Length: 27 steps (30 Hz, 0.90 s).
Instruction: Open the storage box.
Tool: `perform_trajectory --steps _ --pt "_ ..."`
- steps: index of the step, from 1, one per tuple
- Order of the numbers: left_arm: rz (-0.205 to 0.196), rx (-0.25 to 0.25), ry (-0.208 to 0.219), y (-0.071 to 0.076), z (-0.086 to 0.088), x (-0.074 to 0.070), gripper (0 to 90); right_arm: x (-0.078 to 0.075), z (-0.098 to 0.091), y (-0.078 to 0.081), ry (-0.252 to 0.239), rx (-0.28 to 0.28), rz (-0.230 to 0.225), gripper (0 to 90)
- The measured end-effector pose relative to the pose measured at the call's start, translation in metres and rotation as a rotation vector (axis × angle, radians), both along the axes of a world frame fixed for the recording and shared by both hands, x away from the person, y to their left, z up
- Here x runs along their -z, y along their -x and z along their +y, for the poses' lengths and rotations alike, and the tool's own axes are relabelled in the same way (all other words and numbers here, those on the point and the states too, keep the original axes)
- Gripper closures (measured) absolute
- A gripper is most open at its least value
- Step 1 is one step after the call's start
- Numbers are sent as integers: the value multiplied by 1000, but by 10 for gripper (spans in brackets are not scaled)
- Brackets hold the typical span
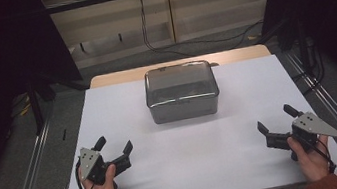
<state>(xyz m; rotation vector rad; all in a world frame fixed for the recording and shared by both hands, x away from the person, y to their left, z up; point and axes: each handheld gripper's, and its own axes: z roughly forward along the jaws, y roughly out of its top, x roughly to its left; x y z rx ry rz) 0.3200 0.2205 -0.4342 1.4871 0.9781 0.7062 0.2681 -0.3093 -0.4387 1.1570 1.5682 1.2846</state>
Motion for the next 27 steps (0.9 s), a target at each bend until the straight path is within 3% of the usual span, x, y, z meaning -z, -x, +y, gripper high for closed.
perform_trajectory --steps 3,10,14,18,23,27 --pt "-4 3 -27 -1 0 0 41 0 1 -1 1 -6 0 0" --pt "-2 25 -26 -1 -2 1 40 2 3 -4 -11 -27 9 0" --pt "-16 26 -26 -2 -3 0 36 4 5 -8 -28 -34 38 0" --pt "-15 20 -27 -1 -5 1 35 4 11 -10 -35 -61 31 0" --pt "-7 36 -30 -1 -4 1 35 3 20 -11 6 -111 17 0" --pt "-9 44 -13 -1 -5 1 35 2 27 -14 -13 -146 31 0"
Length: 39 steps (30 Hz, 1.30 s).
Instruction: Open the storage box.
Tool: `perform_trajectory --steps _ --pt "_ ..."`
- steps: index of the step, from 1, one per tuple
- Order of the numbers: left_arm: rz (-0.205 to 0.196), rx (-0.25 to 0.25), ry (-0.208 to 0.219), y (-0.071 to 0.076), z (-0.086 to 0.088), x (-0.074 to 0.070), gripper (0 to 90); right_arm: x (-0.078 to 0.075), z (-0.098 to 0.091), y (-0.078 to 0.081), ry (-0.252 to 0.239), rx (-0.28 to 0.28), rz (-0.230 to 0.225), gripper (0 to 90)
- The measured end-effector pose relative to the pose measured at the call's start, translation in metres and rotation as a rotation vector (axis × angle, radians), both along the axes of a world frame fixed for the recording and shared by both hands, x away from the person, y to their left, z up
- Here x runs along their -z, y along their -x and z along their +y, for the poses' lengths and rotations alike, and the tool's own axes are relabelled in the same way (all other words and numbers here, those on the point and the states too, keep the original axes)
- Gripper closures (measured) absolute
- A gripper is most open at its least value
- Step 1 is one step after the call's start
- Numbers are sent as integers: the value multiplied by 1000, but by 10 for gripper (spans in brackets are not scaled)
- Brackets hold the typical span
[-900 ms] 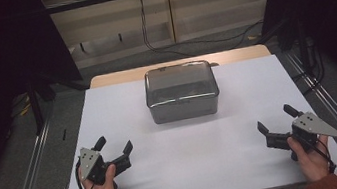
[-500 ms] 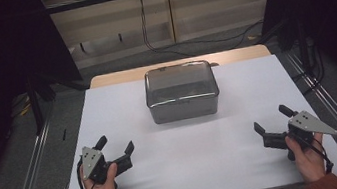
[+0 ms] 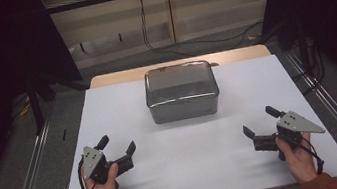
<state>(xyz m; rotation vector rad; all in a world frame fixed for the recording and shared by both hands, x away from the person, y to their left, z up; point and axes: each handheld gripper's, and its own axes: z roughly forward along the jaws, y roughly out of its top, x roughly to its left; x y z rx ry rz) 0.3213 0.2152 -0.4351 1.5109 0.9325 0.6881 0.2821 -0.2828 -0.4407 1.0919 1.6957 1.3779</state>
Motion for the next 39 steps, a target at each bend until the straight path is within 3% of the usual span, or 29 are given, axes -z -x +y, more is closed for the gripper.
perform_trajectory --steps 10,14,17,39 --pt "0 14 2 -1 -2 1 35 0 25 -11 9 -70 -5 0" --pt "-1 16 -1 -1 -2 0 35 -1 32 -15 32 -63 -14 0" --pt "0 20 -8 -1 -2 0 36 -2 37 -18 20 -69 -13 0" --pt "2 30 -6 -3 -3 1 36 -10 78 -41 23 -168 -40 1"
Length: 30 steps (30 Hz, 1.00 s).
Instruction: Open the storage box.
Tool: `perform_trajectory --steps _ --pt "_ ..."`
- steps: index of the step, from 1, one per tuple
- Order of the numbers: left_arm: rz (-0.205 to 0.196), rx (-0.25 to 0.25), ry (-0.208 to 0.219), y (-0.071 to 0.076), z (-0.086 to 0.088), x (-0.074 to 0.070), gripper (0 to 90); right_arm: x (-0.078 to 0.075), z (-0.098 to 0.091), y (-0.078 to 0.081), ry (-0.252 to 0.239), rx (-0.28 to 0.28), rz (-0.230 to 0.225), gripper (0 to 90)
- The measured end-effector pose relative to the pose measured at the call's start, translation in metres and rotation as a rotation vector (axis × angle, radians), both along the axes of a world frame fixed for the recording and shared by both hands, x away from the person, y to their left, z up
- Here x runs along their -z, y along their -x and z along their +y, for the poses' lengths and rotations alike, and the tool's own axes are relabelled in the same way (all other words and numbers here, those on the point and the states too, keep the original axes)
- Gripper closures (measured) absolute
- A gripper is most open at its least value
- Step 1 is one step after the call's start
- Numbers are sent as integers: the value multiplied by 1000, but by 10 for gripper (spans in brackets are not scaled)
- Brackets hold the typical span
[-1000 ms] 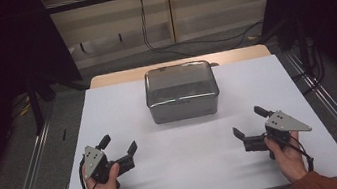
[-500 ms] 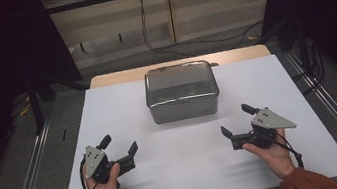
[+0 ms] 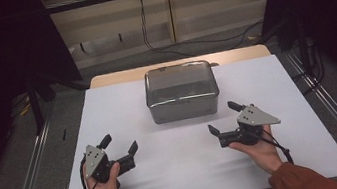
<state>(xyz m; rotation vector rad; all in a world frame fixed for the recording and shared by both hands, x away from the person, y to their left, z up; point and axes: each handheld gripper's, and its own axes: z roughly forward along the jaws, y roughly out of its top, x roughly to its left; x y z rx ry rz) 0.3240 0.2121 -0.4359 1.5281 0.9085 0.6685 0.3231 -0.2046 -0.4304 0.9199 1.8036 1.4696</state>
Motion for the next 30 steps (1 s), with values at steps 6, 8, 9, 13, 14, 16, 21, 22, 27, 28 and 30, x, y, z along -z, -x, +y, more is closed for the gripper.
perform_trajectory --steps 6,8,9,13,14,16,21,22,27,28,30 --pt "4 4 -8 0 0 0 36 -2 13 -7 16 -31 -9 8" --pt "5 4 -10 0 -1 0 36 -2 17 -10 23 -39 -11 10" --pt "3 5 -10 0 0 0 36 -2 19 -11 25 -42 -10 11" --pt "4 5 -13 0 0 0 36 -4 25 -16 51 -50 -20 13" --pt "2 2 -10 0 0 0 36 -5 26 -17 57 -48 -26 14" --pt "3 1 -9 0 1 0 36 -7 28 -20 65 -45 -35 18" --pt "2 0 -17 0 0 0 36 -11 32 -26 104 -42 -52 20" --pt "2 1 -19 0 0 0 36 -11 33 -27 117 -38 -61 22" --pt "3 0 -18 0 1 0 36 -15 41 -30 190 -40 -110 34" --pt "4 -1 -15 0 0 1 36 -16 42 -31 201 -42 -116 38" --pt "3 0 -21 0 1 0 36 -18 45 -33 234 -41 -142 45"
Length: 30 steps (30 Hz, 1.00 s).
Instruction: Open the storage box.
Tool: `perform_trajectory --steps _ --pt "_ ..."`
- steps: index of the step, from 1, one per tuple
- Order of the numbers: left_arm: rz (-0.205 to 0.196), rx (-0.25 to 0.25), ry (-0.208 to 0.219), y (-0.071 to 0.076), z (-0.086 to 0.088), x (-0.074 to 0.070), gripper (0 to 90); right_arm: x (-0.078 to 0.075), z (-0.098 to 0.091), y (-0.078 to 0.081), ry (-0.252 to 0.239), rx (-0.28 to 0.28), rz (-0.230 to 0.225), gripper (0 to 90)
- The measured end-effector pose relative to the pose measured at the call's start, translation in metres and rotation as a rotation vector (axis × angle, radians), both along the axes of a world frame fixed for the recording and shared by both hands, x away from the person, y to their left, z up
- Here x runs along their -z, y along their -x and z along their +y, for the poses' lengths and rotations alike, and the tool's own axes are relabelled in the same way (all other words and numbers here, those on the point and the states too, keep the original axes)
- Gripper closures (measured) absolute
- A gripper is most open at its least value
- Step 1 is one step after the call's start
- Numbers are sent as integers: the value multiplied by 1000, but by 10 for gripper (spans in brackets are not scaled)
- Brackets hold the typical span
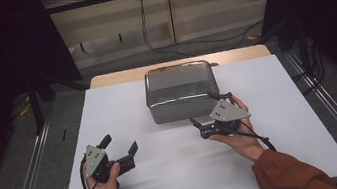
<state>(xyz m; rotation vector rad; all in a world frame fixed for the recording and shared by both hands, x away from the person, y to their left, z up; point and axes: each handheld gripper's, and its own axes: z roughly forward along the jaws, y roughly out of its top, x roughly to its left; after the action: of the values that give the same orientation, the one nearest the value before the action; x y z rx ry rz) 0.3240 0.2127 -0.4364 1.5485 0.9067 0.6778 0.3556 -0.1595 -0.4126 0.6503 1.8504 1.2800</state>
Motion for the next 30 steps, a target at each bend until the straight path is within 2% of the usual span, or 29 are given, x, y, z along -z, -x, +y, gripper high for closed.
perform_trajectory --steps 2,3,4,5,6,9,16,21,23,24,27,28,30 --pt "-1 -1 5 0 0 0 36 -2 3 -2 39 -3 -30 57" --pt "-1 -1 5 0 0 0 36 -2 3 -2 39 -3 -30 57" --pt "-2 -1 5 0 0 0 36 -3 7 -4 82 3 -50 64" --pt "-1 -1 1 0 0 0 36 -3 7 -4 82 3 -50 64" --pt "-2 -1 5 0 0 0 36 -4 10 -6 134 11 -67 95" --pt "-2 -1 6 0 0 0 36 -4 13 -8 160 12 -78 99" --pt "-1 1 2 0 0 0 36 -1 24 -11 348 17 -176 172" --pt "0 1 2 0 0 0 36 2 30 -13 439 14 -229 217" --pt "5 3 -21 0 1 0 36 2 32 -14 486 27 -257 218" --pt "10 6 -17 0 0 1 36 2 33 -15 511 33 -275 209" --pt "13 13 -20 0 -2 1 36 3 34 -18 529 41 -278 232" --pt "7 10 -29 0 -2 1 36 3 34 -20 590 48 -318 260" --pt "20 2 -37 -1 0 1 35 4 35 -20 608 43 -318 289"
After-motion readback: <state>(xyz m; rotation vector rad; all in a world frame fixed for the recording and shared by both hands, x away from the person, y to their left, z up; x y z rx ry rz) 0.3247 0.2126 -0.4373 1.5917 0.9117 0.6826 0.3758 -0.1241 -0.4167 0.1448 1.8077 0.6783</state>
